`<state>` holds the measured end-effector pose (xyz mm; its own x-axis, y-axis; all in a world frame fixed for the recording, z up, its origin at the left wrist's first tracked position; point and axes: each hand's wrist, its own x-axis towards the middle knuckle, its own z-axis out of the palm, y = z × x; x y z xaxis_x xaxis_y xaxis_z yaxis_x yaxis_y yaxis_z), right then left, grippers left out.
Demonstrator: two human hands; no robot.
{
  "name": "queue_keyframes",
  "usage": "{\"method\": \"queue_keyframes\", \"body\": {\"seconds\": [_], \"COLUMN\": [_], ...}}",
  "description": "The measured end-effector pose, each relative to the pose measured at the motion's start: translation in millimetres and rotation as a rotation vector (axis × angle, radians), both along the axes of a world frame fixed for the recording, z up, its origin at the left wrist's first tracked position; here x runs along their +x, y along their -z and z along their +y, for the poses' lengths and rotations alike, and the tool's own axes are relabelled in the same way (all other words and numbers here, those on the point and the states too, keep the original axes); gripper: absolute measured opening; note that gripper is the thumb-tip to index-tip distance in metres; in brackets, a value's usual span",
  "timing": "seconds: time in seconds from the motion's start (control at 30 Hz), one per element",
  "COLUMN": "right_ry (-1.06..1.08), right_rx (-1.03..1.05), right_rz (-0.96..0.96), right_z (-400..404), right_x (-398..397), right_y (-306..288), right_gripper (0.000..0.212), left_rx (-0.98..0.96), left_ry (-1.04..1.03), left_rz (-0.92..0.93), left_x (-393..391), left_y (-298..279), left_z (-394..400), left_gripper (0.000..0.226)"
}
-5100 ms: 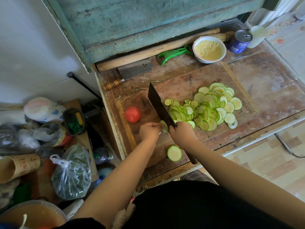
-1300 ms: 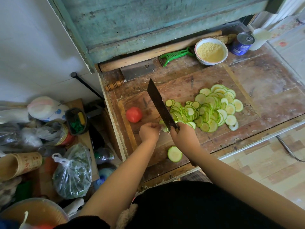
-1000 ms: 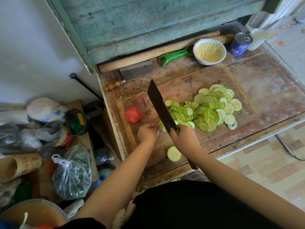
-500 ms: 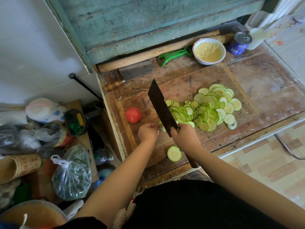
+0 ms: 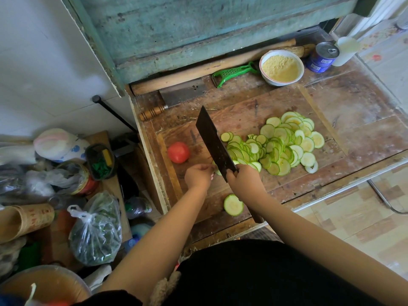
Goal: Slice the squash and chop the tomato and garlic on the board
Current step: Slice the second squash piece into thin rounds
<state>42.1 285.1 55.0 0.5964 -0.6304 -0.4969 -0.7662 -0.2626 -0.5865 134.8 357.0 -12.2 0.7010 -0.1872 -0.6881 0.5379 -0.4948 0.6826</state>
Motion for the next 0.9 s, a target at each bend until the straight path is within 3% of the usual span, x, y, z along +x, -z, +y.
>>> {"method": "queue_keyframes", "body": {"seconds": [0.57, 0.9], "right_ry": [-0.023, 0.047], "right_rx": [-0.003, 0.049], "right_rz": [0.054, -0.036], "right_z": [1.5, 0.7], "right_x": [17.8, 1.7], "right_y": [8.2, 4.6], "right_gripper": [0.027, 0.021], "left_rx": [-0.001, 0.001], "left_ry": [-0.030, -0.019], "left_rz": [-0.002, -0.060], "left_x": [-0.9, -3.4], "left_y": [3.6, 5.6], "left_z": [-2.0, -7.8], "left_gripper": [0.020, 0.016]}}
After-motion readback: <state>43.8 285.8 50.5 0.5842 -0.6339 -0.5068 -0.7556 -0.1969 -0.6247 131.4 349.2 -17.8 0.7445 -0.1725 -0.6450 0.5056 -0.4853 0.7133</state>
